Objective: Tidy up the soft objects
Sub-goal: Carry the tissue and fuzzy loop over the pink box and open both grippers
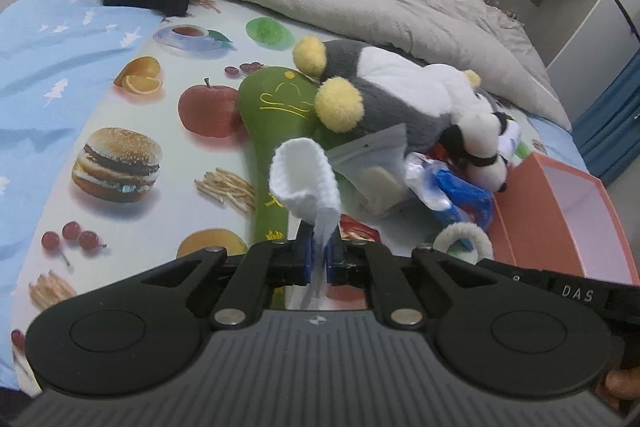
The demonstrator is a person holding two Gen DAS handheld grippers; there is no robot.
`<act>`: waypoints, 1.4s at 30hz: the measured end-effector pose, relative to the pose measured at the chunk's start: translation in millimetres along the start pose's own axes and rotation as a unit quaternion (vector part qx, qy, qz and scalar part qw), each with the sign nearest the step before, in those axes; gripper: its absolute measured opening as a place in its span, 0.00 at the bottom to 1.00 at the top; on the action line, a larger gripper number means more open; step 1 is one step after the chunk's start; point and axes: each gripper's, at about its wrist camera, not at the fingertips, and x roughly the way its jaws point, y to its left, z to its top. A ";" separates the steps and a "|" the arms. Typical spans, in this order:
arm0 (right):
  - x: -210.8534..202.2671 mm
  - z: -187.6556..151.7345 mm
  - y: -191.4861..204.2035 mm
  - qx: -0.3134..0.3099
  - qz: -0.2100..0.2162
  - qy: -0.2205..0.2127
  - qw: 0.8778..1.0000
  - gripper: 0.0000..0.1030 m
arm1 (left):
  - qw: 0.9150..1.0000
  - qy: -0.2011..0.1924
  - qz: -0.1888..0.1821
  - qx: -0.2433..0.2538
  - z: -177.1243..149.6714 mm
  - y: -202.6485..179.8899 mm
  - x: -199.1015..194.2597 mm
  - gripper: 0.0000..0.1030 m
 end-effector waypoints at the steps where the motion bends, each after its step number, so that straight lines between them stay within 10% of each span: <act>1: -4.4 -3.4 1.0 -0.001 -0.003 0.000 1.000 0.10 | 1.000 -0.001 -0.002 0.003 -2.6 -1.9 -4.6 0.07; 25: -101.9 -84.6 3.6 -0.003 -0.054 -0.033 0.998 0.10 | 0.998 0.008 -0.043 0.041 -79.4 -42.5 -84.6 0.08; 42: -195.7 -56.0 -10.8 -0.001 -0.074 -0.149 0.986 0.10 | 0.986 -0.034 -0.128 0.102 -42.4 -140.3 -123.4 0.08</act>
